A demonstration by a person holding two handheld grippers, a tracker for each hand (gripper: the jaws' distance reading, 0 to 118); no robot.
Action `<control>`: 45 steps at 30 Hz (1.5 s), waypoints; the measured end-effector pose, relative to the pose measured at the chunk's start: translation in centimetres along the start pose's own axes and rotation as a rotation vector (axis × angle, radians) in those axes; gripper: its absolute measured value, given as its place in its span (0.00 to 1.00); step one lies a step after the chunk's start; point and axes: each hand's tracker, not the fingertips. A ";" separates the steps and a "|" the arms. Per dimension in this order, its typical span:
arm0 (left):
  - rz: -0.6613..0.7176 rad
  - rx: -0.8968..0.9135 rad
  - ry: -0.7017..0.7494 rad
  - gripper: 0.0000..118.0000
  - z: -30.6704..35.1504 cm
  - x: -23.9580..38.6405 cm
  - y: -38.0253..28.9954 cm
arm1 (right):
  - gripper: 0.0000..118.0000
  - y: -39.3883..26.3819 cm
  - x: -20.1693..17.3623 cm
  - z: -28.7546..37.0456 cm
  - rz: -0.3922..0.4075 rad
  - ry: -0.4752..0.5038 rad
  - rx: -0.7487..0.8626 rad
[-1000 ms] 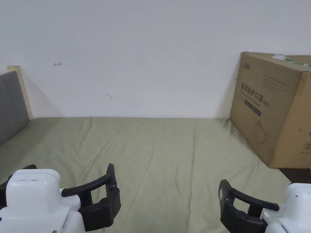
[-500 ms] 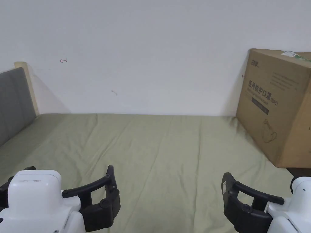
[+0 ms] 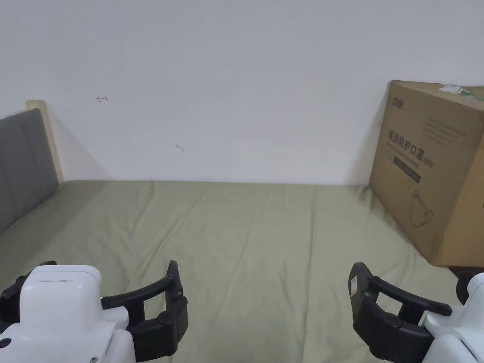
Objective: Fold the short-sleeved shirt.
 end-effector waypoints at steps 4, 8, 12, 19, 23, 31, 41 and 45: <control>0.006 -0.003 -0.001 1.00 -0.2 0.0 0.0 | 1.00 0.2 -0.2 0.0 0.030 -0.004 0.016; 0.004 -0.007 -0.004 1.00 -0.5 0.2 0.0 | 1.00 0.2 -0.6 0.3 0.057 0.016 0.046; -0.005 -0.007 -0.008 1.00 -0.6 0.4 0.0 | 1.00 0.3 -0.7 0.2 0.046 0.036 0.048; -0.014 -0.013 -0.007 1.00 -0.7 0.5 -0.2 | 1.00 0.7 -0.2 0.2 -0.007 0.049 0.037; -0.007 -0.021 -0.005 1.00 -0.9 0.5 -0.2 | 1.00 1.0 -0.1 0.3 -0.004 0.040 0.053; -0.018 -0.030 -0.009 1.00 -1.4 0.8 -0.4 | 1.00 1.2 -0.1 0.3 -0.013 0.022 0.052; -0.036 -0.037 -0.013 1.00 -2.0 1.1 -0.4 | 1.00 1.4 -0.1 -0.6 -0.046 -0.036 0.009; -0.039 -0.041 -0.013 1.00 -2.2 1.1 -0.4 | 1.00 1.3 -1.0 -0.7 0.041 -0.173 0.025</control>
